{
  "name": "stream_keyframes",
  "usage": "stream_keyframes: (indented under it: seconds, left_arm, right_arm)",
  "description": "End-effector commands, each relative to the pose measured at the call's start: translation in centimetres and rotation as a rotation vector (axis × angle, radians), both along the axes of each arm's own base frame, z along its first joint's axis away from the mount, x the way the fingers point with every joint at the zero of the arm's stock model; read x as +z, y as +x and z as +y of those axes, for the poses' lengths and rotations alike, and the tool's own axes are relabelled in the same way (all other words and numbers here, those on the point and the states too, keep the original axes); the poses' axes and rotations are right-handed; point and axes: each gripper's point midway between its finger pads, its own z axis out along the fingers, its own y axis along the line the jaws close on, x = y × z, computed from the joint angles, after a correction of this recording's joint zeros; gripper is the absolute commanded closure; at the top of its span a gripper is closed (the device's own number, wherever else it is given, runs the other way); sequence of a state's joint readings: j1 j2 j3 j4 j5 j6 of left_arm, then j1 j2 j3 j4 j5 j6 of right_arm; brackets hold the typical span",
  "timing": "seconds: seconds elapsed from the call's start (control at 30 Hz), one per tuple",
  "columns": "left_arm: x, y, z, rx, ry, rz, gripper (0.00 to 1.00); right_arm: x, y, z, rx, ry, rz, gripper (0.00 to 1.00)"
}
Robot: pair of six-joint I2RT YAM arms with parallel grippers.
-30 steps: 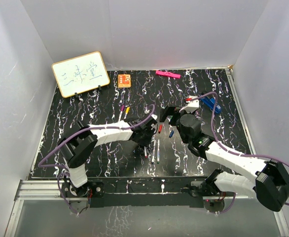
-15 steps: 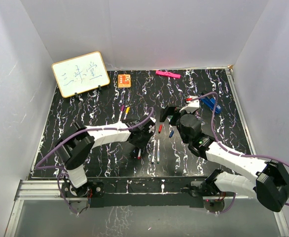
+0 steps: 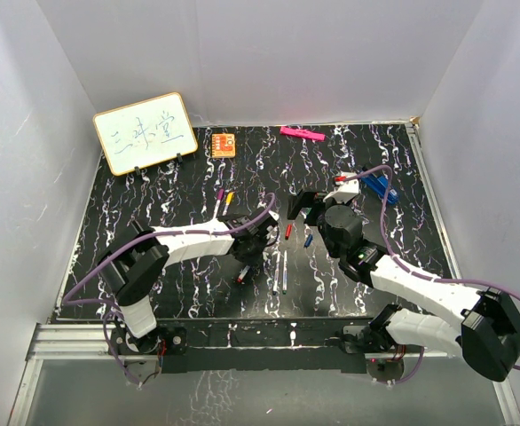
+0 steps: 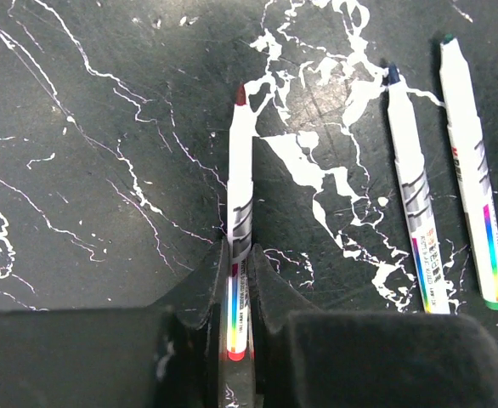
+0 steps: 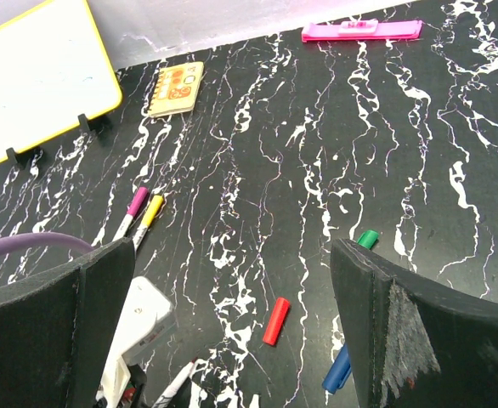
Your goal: Insert the pens into the pen caps
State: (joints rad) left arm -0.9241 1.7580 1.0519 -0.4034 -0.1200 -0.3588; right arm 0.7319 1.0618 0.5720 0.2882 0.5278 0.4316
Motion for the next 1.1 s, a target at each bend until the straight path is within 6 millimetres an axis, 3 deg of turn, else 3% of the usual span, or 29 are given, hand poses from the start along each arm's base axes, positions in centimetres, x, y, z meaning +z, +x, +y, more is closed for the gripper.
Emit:
stream_keyframes:
  seconds: [0.0,0.2,0.33,0.37,0.53,0.7,0.83,1.07]
  left_arm:
    - [-4.2,-5.1,5.8,-0.007,0.240,0.209,1.00]
    - [-4.1,-5.0,5.8,-0.016,0.230,0.204,1.00]
    - [-3.1,-4.1,6.0,-0.023,0.239,0.164,1.00]
    - [-1.8,-3.1,5.7,-0.015,0.206,0.128,1.00]
    - [2.4,-0.5,4.9,0.024,0.082,0.025,1.00]
    - [7.4,1.6,5.3,0.088,-0.036,-0.112,1.00]
    - [9.7,2.3,6.0,0.122,-0.081,-0.193,1.00]
    - [11.1,2.4,6.4,0.145,-0.169,-0.279,1.00]
  right_arm:
    - [2.4,0.4,-0.1,-0.019,0.041,-0.056,0.02]
    - [1.4,0.9,-0.8,-0.083,0.016,-0.015,0.02]
    - [-0.2,1.3,-1.1,-0.115,-0.030,0.032,0.02]
    - [-1.4,1.5,-1.2,-0.130,-0.068,0.077,0.02]
    - [-3.9,1.9,-1.3,-0.171,-0.120,0.168,0.02]
    - [-6.9,2.3,-1.0,-0.208,-0.199,0.293,0.22]
    - [-8.6,2.4,0.3,-0.169,-0.198,0.355,0.41]
    - [-12.3,2.1,2.2,-0.110,-0.223,0.481,0.43]
